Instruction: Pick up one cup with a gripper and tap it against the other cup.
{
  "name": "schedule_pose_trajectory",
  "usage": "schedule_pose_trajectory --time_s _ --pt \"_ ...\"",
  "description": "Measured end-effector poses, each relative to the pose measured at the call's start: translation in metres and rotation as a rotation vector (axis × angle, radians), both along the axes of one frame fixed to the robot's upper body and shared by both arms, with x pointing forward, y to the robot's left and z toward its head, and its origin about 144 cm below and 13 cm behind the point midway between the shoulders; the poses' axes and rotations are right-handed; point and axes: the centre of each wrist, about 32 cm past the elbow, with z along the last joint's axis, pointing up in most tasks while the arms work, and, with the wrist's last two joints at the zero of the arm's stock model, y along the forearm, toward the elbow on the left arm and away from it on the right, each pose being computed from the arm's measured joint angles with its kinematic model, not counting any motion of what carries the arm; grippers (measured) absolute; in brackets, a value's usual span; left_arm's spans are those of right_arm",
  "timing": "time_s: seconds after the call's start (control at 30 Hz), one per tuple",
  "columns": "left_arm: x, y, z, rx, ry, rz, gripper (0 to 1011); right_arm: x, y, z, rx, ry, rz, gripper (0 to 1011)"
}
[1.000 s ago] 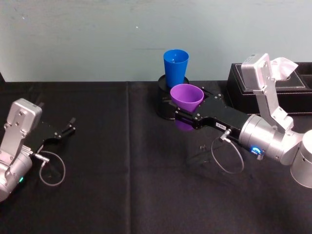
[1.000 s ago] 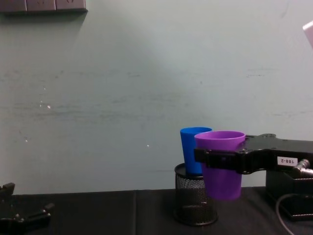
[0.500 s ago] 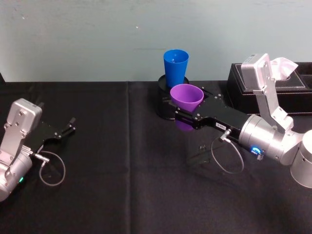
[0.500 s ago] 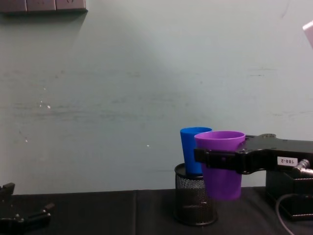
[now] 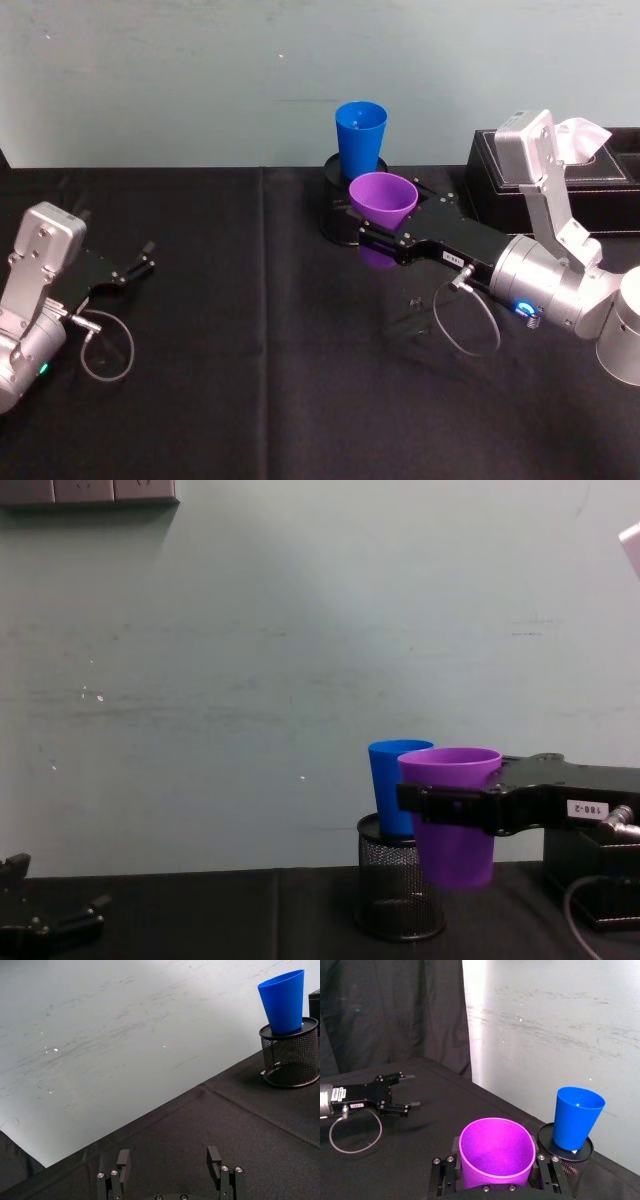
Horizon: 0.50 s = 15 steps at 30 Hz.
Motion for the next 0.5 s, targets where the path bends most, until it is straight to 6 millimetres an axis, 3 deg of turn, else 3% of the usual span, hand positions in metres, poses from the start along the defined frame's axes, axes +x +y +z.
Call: schedule_pose_trajectory --time_s 0.5 --pt "0.0000 0.0000 0.0000 0.000 0.000 0.000 1000 0.0000 0.0000 0.0000 0.000 0.000 0.000 741"
